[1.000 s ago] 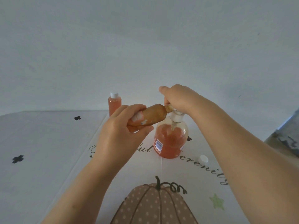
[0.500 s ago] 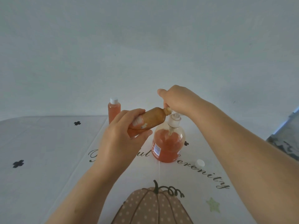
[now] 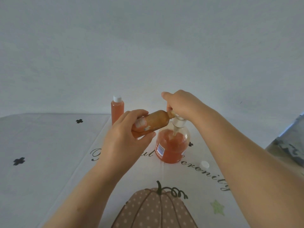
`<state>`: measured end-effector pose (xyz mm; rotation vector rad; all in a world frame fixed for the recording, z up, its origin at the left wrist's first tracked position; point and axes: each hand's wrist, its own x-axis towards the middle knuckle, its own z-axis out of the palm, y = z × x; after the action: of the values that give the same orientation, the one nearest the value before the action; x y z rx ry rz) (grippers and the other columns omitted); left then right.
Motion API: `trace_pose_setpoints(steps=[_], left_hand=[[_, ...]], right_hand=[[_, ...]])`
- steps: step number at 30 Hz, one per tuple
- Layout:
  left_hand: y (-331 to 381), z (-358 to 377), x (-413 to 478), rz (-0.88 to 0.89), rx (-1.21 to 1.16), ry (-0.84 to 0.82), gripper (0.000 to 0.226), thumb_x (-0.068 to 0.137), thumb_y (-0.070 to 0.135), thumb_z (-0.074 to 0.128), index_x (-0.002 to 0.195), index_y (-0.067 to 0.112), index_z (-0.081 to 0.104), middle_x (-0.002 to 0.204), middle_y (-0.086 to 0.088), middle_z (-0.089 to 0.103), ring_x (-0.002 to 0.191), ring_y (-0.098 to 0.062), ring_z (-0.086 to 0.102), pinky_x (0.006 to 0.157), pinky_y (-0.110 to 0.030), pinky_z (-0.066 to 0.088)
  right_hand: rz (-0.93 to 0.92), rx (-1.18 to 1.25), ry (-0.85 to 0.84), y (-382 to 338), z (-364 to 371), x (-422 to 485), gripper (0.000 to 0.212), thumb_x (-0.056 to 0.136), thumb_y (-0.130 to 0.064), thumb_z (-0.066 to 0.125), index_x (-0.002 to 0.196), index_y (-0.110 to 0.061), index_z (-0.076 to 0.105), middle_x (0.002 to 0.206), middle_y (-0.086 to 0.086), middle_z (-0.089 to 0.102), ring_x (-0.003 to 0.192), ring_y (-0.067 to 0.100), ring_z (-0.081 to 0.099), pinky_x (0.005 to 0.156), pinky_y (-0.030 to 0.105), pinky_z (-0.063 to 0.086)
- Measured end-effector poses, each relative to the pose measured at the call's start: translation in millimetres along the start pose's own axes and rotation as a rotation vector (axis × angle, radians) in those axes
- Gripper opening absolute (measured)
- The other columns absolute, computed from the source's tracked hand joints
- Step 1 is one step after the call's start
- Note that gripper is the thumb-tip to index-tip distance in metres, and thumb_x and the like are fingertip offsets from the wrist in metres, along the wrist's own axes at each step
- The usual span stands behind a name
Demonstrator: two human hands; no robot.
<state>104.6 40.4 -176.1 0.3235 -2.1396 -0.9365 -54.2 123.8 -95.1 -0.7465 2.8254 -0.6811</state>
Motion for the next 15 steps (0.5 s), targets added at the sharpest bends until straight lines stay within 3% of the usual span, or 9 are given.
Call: trace_pose_setpoints(steps=[4,6,11,15], left_hand=[[3.6,0.3,-0.7,0.033,-0.004,0.029,0.045,0.073,0.025,0.080,0.113,0.030,0.061,0.097,0.023,0.057,0.089,-0.001,0.058,0.070,-0.007,0.041],[3.5,0.4,-0.8,0.051,-0.007,0.041,0.045,0.073,0.024,0.080,0.114,0.028,0.061,0.099,0.020,0.058,0.089,-0.002,0.059,0.072,-0.010,0.043],[2.9,0.7,-0.5,0.031,-0.012,0.032,0.045,0.073,0.026,0.080,0.114,0.031,0.061,0.099,0.020,0.059,0.089,-0.001,0.058,0.070,-0.006,0.042],[0.7,0.0,0.7,0.009,-0.003,0.017,0.043,0.072,0.025,0.080,0.109,0.035,0.061,0.096,0.024,0.057,0.090,0.003,0.057,0.071,-0.004,0.041]], right_hand=[[-0.003,-0.059,0.045,-3.3,-8.7,3.1,0.055,0.097,-0.048,0.031,0.084,-0.007,0.065,0.072,0.005,0.062,0.066,0.023,0.057,0.069,0.033,0.044],[-0.001,-0.112,0.062,-5.2,-10.2,4.8,0.059,0.097,-0.052,0.030,0.085,-0.009,0.069,0.070,0.004,0.063,0.066,0.020,0.060,0.068,0.032,0.045],[-0.012,-0.063,0.014,-4.3,-10.8,1.6,0.055,0.099,-0.048,0.030,0.093,-0.006,0.066,0.076,0.007,0.062,0.072,0.023,0.060,0.072,0.033,0.045],[-0.044,-0.048,-0.013,0.7,-4.0,-0.1,0.041,0.102,-0.042,0.032,0.092,-0.010,0.056,0.085,0.008,0.055,0.085,0.027,0.053,0.083,0.038,0.047]])
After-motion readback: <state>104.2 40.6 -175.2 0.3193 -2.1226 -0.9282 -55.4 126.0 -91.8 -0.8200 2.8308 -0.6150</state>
